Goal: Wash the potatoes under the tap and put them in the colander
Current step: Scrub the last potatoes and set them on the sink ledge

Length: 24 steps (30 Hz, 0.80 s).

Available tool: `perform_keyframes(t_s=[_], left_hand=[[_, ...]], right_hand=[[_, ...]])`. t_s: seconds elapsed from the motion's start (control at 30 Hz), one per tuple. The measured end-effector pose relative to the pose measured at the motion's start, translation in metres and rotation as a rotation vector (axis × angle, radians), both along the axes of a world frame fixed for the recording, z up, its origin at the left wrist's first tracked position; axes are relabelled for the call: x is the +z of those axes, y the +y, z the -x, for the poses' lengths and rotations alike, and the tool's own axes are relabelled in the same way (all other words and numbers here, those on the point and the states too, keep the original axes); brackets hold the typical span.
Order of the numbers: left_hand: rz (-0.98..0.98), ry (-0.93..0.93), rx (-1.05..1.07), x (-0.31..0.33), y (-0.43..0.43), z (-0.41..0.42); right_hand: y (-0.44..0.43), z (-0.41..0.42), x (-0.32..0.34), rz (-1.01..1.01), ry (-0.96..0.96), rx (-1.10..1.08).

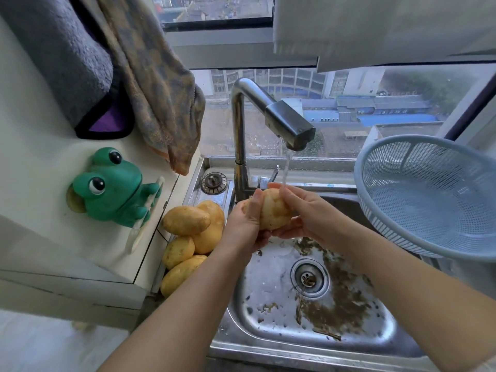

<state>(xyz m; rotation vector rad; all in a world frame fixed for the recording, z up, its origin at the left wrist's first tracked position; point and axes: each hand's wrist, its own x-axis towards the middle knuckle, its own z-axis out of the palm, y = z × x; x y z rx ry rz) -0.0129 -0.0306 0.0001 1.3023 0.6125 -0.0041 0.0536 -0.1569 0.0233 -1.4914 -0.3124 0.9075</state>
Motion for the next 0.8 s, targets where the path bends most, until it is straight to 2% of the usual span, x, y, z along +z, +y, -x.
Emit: perform_keyframes(t_s=[0.17,0.33,0.4,0.5,0.6,0.7,0.8], left_hand=[[0.16,0.068,-0.008,0.003,-0.002,0.002],[0.229,0.129,0.01,0.006,-0.011,-0.001],[0.304,0.174,-0.009,0.008,-0.014,-0.002],[0.468,0.253,-0.044,0.011,-0.018,0.0],[0.51,0.278,0.006,0.008,-0.022,-0.001],[0.429,0.231,0.063,0.006,-0.024,-0.006],[0.371,0.182,0.093,0.003,-0.023,-0.006]], right_hand=[[-0.001,0.003,0.003,0.055,-0.141,0.051],[0.007,0.006,-0.013,0.442,-0.687,0.024],[0.004,0.005,-0.013,0.454,-0.838,0.004],[0.0,-0.001,-0.011,0.347,-1.016,0.032],[0.01,-0.002,-0.015,0.179,-0.893,-0.081],[0.025,-0.001,-0.019,0.17,-0.727,-0.305],[0.033,0.0,-0.016,0.146,-0.529,-0.388]])
